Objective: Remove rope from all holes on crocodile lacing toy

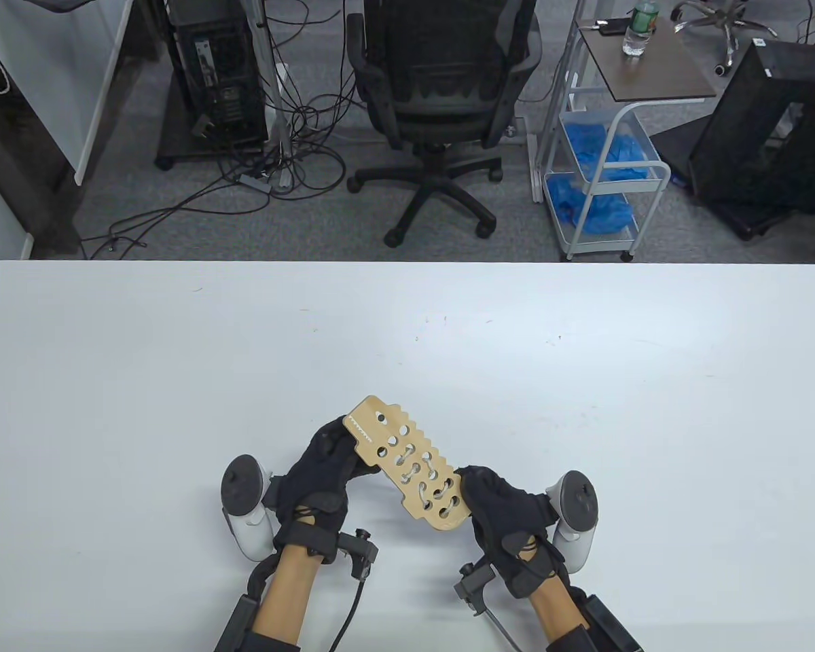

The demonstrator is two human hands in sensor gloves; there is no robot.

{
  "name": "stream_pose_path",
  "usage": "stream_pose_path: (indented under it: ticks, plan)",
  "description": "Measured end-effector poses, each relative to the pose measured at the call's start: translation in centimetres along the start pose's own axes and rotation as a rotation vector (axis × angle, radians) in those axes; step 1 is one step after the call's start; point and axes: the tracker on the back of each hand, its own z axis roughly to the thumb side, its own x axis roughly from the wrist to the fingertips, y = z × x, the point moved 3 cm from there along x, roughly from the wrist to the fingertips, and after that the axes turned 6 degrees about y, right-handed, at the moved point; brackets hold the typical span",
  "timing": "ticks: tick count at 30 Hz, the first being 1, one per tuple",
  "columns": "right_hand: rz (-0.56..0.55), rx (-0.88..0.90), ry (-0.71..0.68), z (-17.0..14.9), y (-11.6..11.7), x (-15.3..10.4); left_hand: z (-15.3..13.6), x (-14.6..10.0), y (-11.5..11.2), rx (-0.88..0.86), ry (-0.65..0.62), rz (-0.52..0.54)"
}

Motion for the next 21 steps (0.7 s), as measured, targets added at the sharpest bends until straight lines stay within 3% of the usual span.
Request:
stream_pose_path:
  ticks: [5, 9, 21]
  plan:
    - [0.015, 0.009, -0.01, 0.1, 0.2, 0.0, -0.4, 0.2, -0.6, -0.068, 0.032, -0.074]
    - [0.028, 0.012, -0.014, 0.2, 0.3, 0.1, -0.4, 0.3, -1.0, -0.003, 0.042, -0.104]
    - [0.049, -0.016, -0.01, 0.2, 0.5, 0.2, 0.4, 0.1, -1.5, 0.094, 0.007, -0.101]
